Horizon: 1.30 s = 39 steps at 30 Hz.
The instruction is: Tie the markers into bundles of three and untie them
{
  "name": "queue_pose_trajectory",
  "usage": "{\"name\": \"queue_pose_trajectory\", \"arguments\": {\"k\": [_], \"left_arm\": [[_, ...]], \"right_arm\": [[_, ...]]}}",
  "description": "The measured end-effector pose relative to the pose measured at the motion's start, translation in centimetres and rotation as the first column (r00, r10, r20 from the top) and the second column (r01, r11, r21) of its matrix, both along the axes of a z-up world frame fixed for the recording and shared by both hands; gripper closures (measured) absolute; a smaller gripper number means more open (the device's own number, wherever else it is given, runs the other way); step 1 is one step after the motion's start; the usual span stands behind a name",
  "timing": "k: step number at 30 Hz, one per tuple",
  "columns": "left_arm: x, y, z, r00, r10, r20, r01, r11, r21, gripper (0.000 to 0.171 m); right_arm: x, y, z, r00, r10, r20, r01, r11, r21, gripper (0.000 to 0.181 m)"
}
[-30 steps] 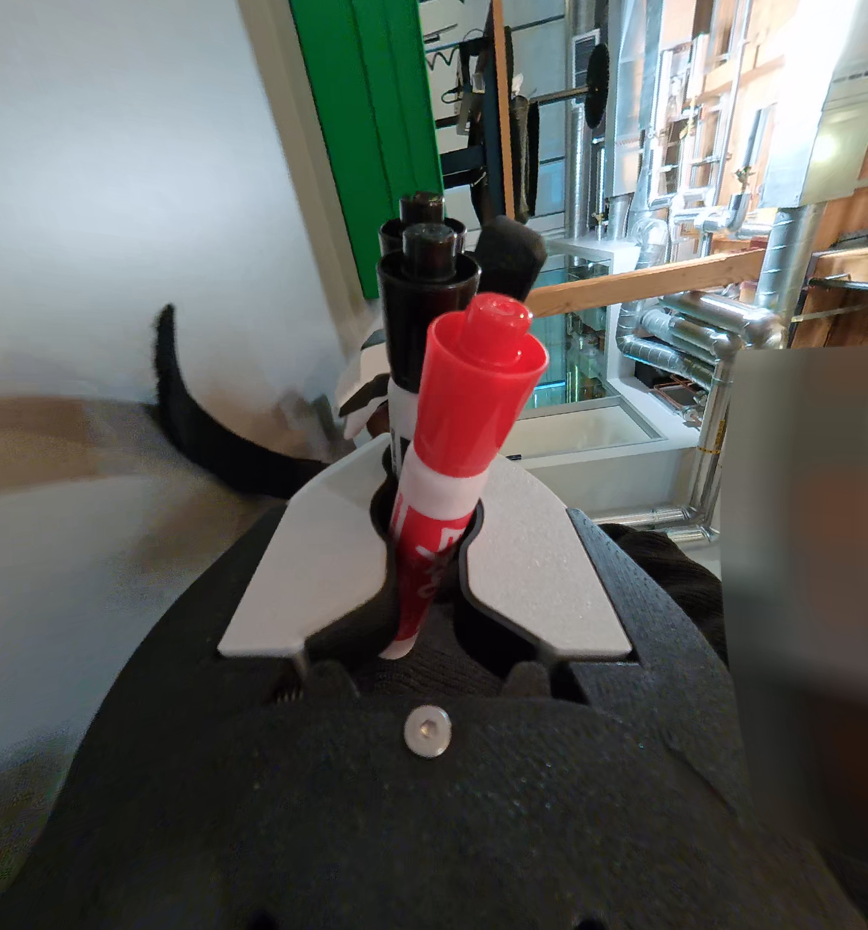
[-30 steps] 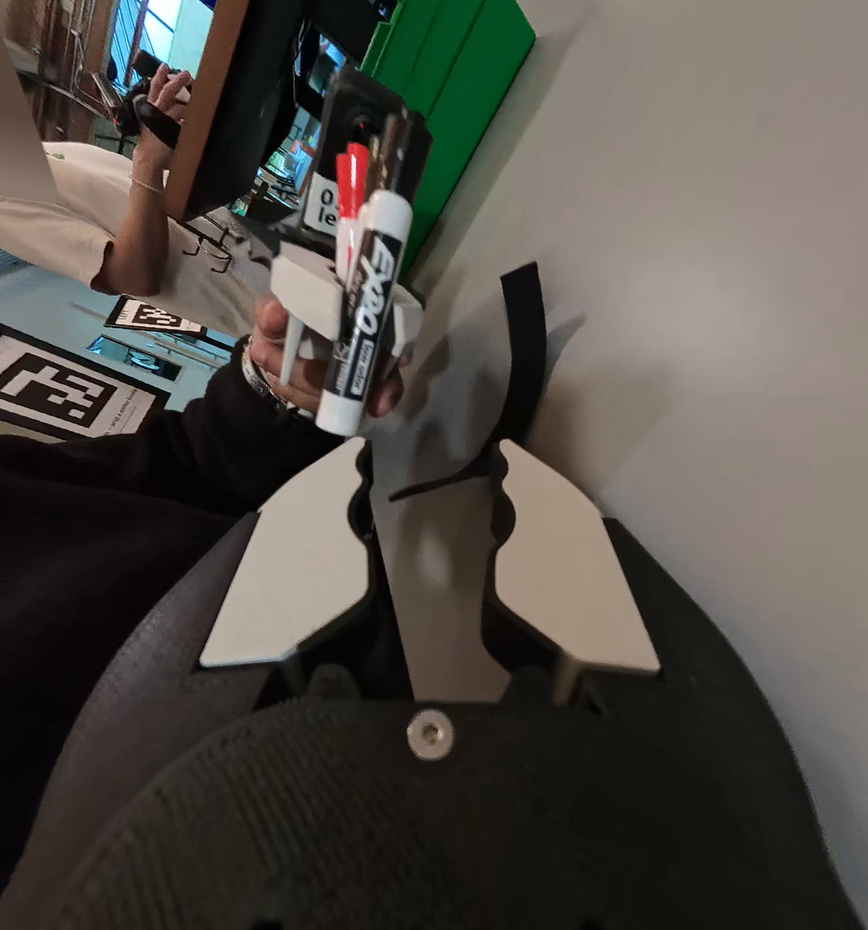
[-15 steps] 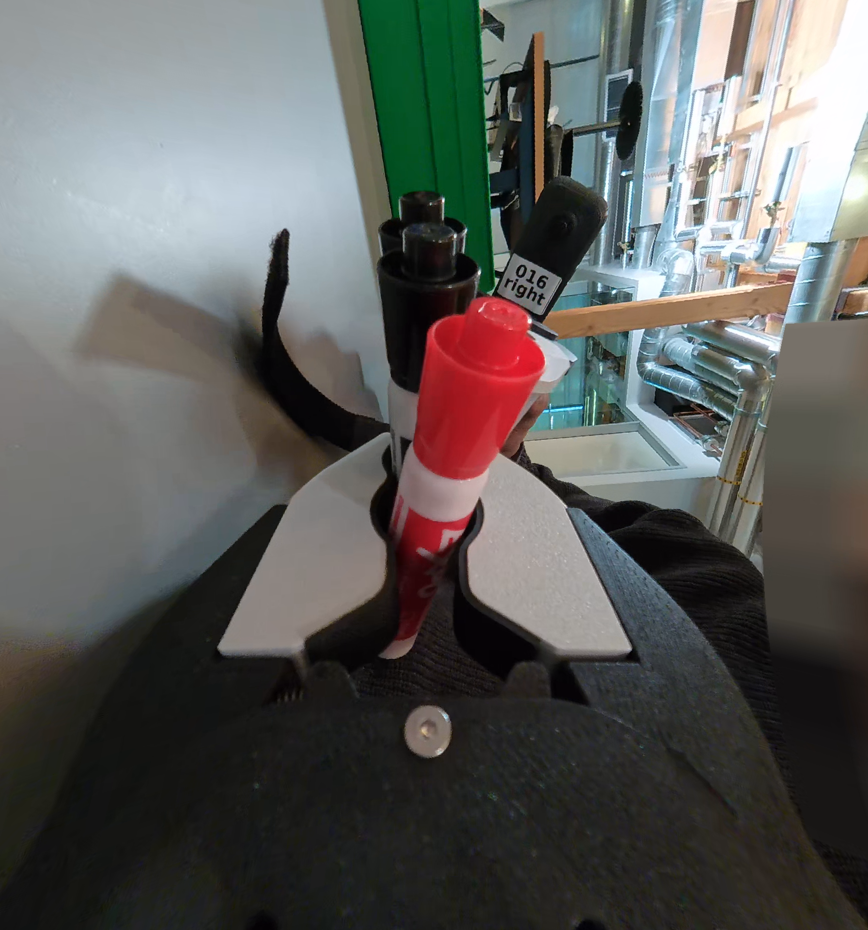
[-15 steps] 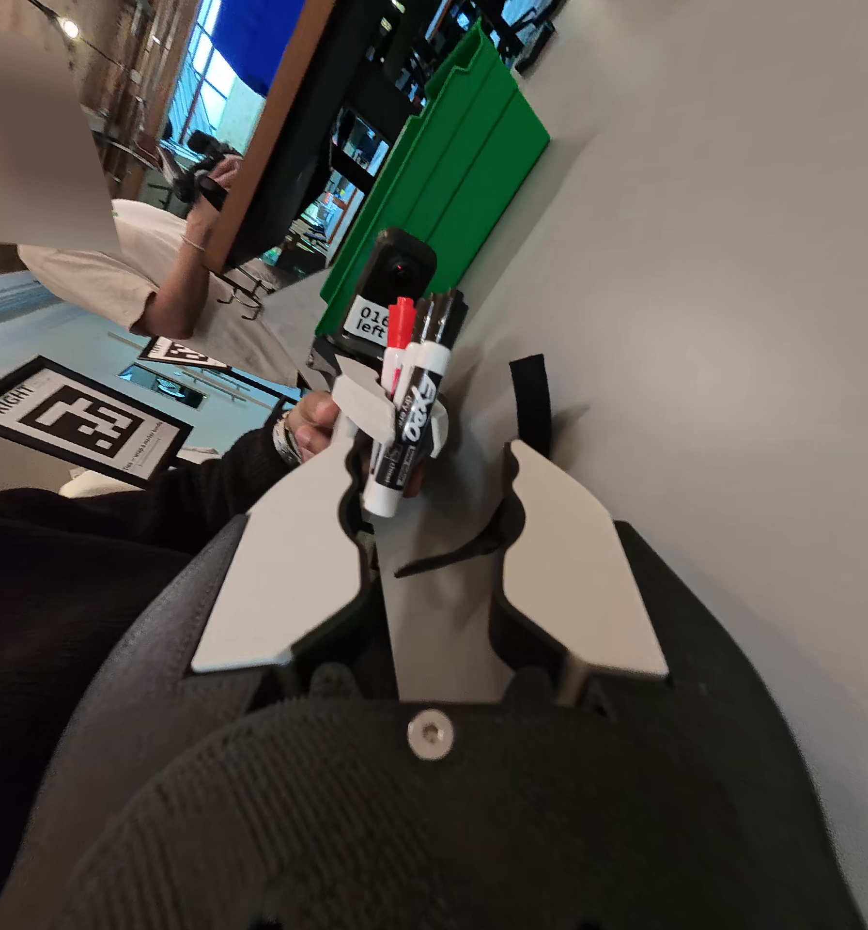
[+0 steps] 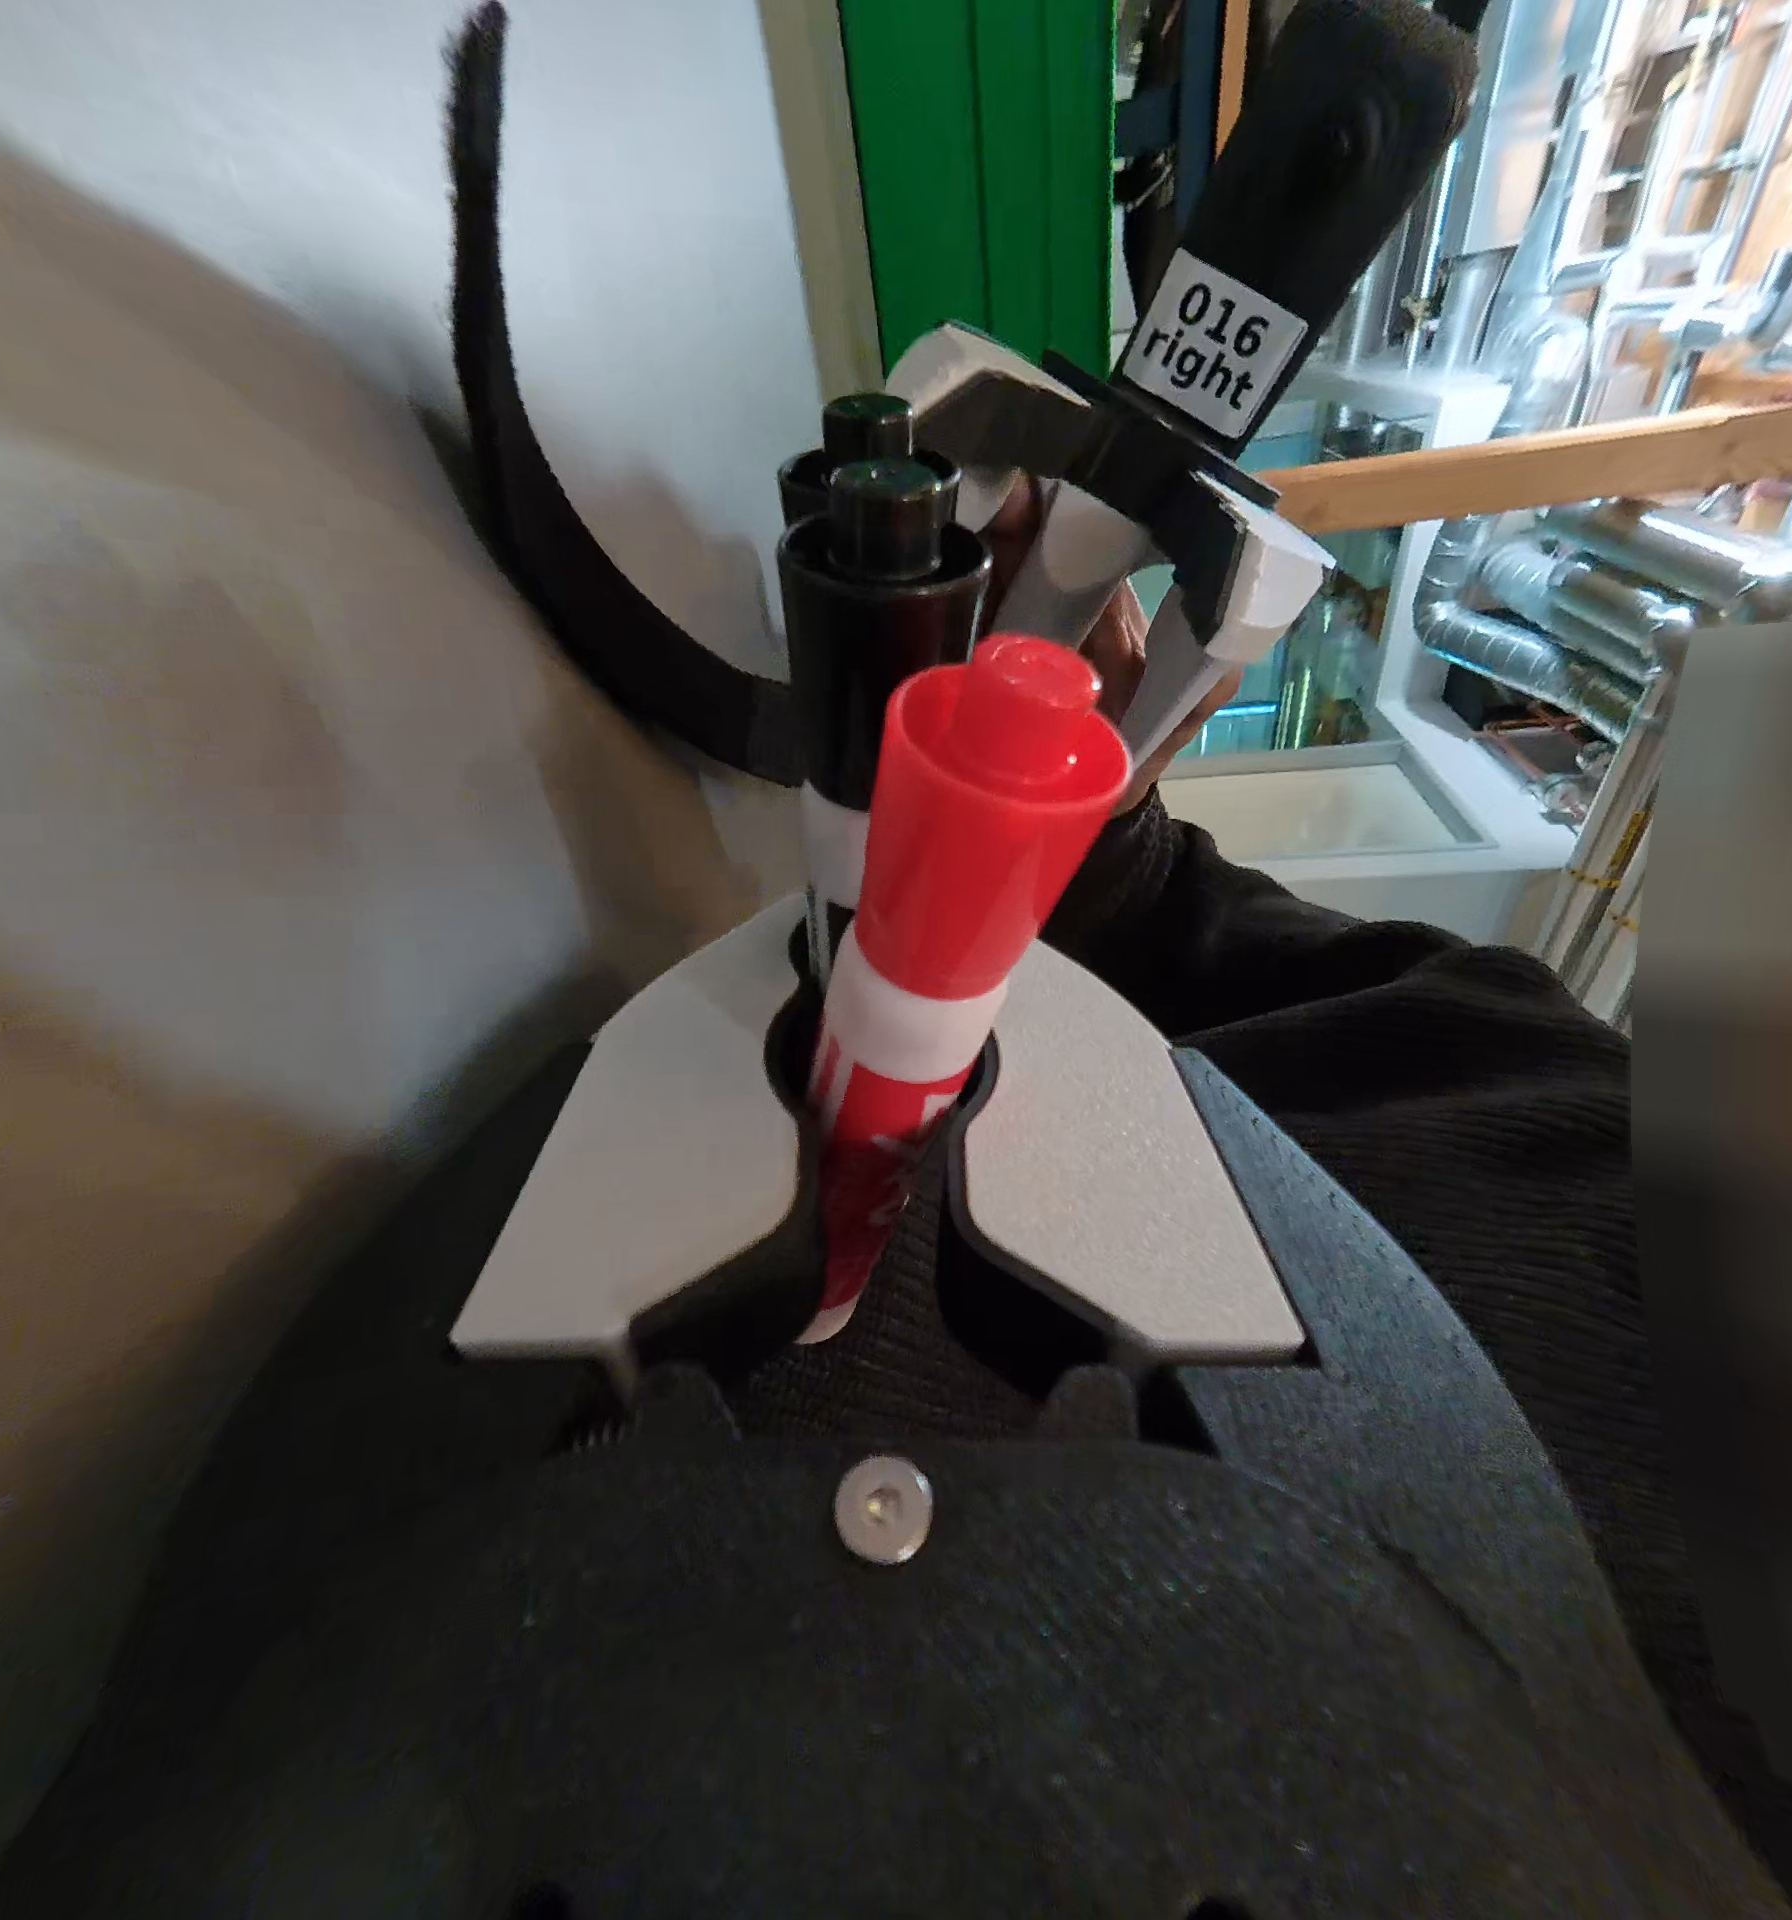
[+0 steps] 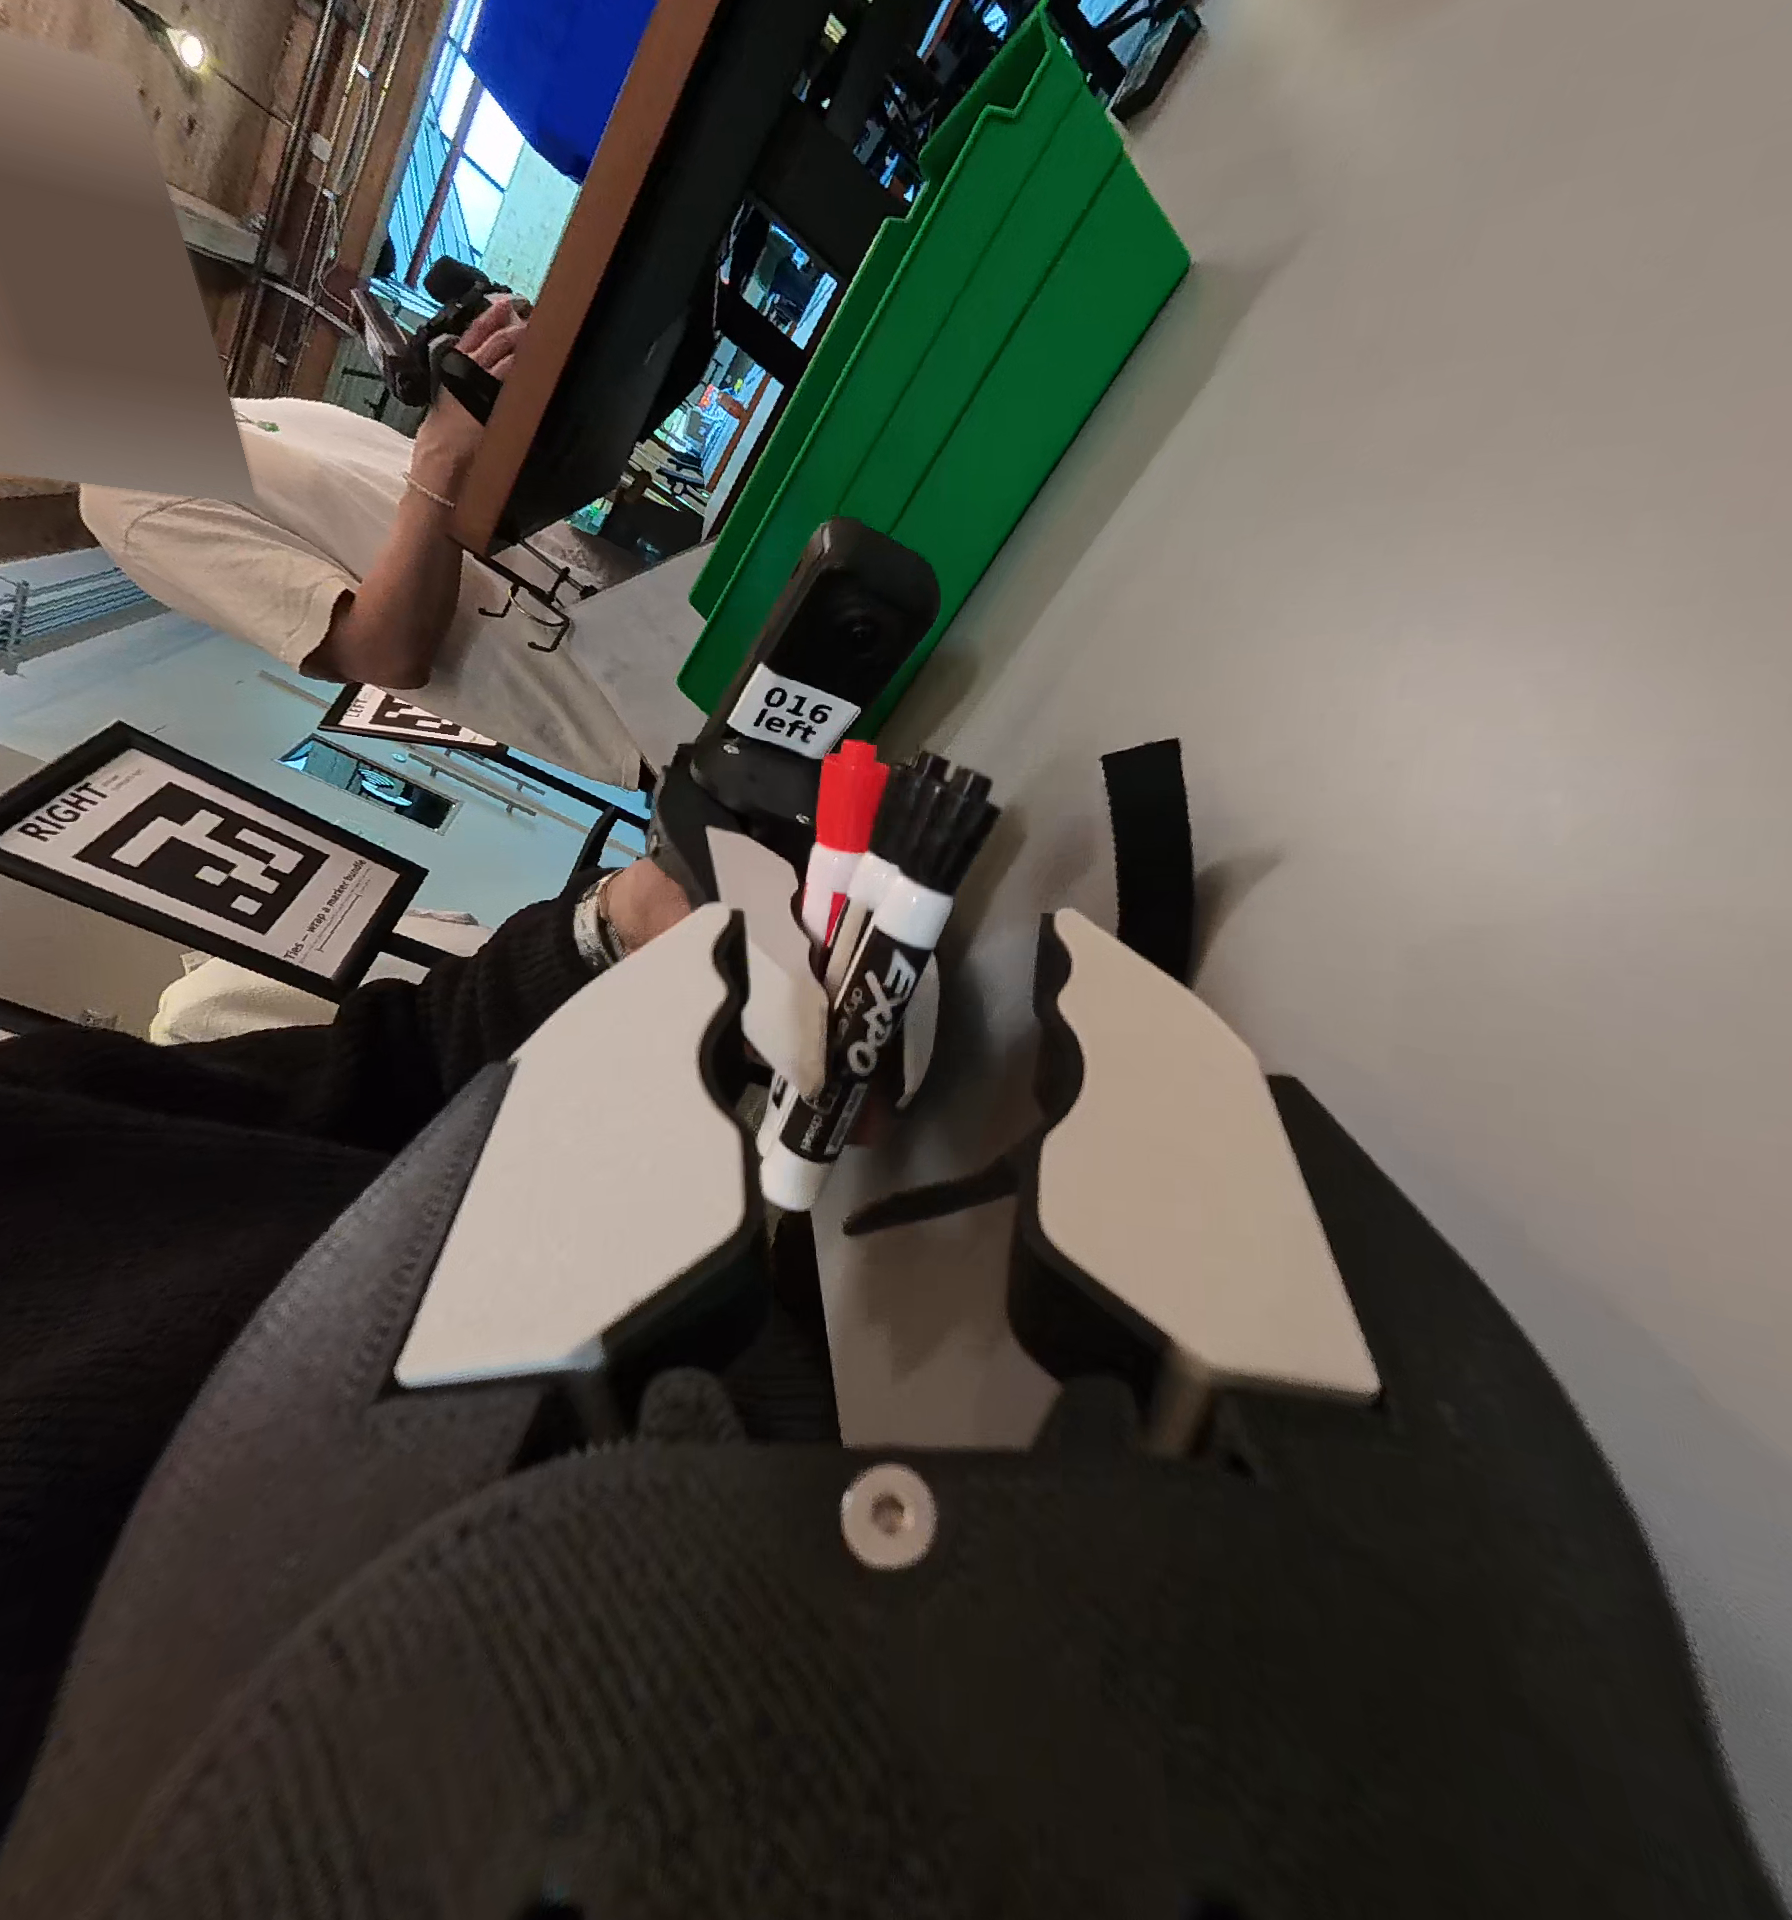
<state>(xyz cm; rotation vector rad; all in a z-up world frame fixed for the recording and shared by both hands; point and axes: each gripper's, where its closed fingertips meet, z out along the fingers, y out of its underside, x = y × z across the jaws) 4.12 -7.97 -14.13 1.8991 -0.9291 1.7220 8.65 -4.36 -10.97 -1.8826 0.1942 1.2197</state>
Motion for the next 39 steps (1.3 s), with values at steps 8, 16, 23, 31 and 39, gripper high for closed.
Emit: {"name": "queue_pose_trajectory", "arguments": {"k": [8, 16, 23, 31, 39], "left_arm": [[0.1, -0.2, 0.3, 1.000, -0.017, 0.011, 0.017, 1.000, 0.005, 0.152], [0.8, 0.1, 0.7, 0.999, -0.040, 0.017, 0.040, 0.999, 0.019, 0.152], [2.3, 2.2, 0.9, 1.000, 0.016, 0.012, -0.015, 1.000, -0.022, 0.152], [3.2, 1.5, 1.5, 0.999, -0.047, 0.028, 0.048, 0.998, -0.038, 0.152], [2.6, -3.0, 3.1, 0.971, -0.224, 0.082, 0.229, 0.971, -0.061, 0.152]], "right_arm": [[-0.4, -0.3, -0.1, 1.000, 0.005, 0.004, -0.005, 1.000, -0.003, 0.127], [0.1, -0.9, -0.4, 1.000, -0.013, 0.027, 0.013, 1.000, -0.012, 0.127], [0.5, -2.1, -1.1, 0.999, -0.027, 0.030, 0.029, 0.998, -0.052, 0.128], [1.5, -3.0, -1.1, 0.997, -0.073, -0.003, 0.073, 0.996, -0.057, 0.128], [4.9, -3.3, 1.0, 0.985, -0.174, 0.022, 0.172, 0.983, 0.055, 0.127]]}}
